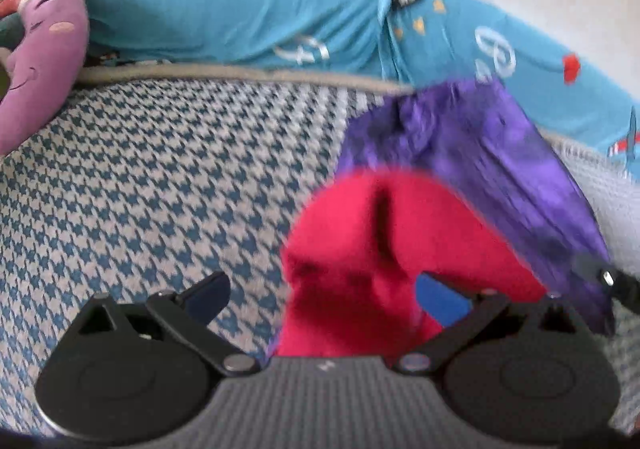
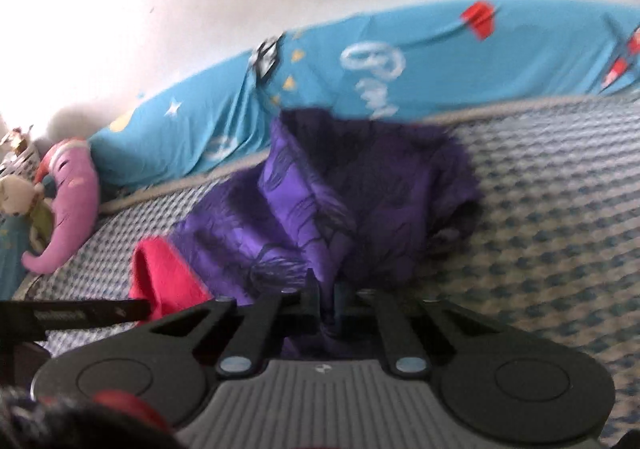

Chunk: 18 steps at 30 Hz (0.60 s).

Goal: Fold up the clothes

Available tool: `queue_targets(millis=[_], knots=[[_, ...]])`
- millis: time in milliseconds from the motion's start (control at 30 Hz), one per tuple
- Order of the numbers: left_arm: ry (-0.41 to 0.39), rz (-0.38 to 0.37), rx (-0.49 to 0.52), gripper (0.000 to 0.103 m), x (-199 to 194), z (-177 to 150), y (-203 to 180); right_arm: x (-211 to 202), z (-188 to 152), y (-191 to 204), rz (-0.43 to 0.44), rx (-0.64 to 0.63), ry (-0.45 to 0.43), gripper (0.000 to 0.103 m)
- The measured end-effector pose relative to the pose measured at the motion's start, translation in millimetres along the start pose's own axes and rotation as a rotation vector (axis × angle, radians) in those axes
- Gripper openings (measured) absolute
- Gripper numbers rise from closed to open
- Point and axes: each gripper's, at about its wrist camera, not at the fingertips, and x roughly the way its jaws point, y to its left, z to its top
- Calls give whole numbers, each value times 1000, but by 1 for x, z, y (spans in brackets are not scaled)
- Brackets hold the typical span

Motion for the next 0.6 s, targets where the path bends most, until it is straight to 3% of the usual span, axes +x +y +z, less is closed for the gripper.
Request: queue_targets(millis=[100,267,600], knots=[[-25,-14,-29,103,-4,6,3,-17,5,-15,-129,24,-47,8],[-2,12,-48,103,6,5,4,-41,12,-39,-303,70,-101,7],[-7,-5,-37,103,12,-4,-10,-69,18,-88,-587,235,-115,8]])
